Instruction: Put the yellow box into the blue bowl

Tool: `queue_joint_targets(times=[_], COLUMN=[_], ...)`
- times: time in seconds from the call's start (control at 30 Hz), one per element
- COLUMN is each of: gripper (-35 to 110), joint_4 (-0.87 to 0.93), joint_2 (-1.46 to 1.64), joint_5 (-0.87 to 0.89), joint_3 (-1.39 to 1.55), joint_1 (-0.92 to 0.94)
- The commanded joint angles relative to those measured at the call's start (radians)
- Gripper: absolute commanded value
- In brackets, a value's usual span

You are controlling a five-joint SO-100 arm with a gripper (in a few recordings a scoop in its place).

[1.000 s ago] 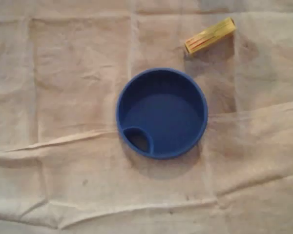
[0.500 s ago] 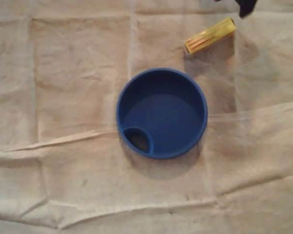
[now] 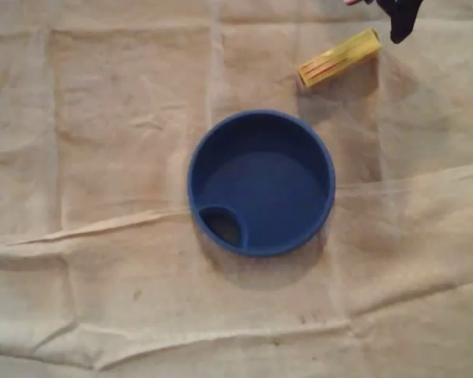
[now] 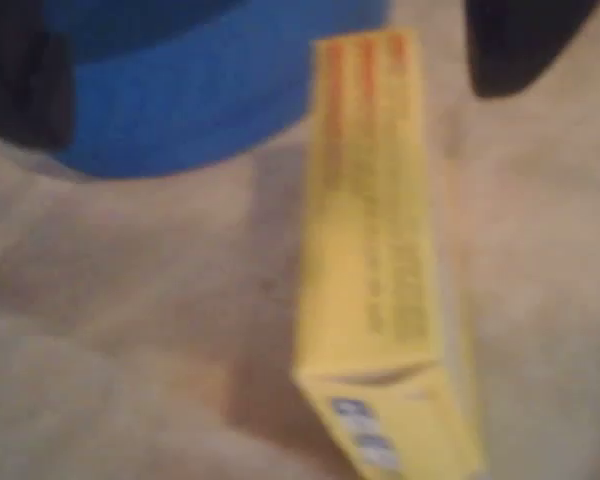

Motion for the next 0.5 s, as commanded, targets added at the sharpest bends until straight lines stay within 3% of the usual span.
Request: queue_joint_targets(times=[0.0, 0.47], gripper=[22, 22], joint_4=[-0.02, -0.089], joint_2=[-0.051, -0.132], joint_5=[-0.009, -0.009], joint_3=[-0.011, -0.008], joint_1=[-0.008, -0.011])
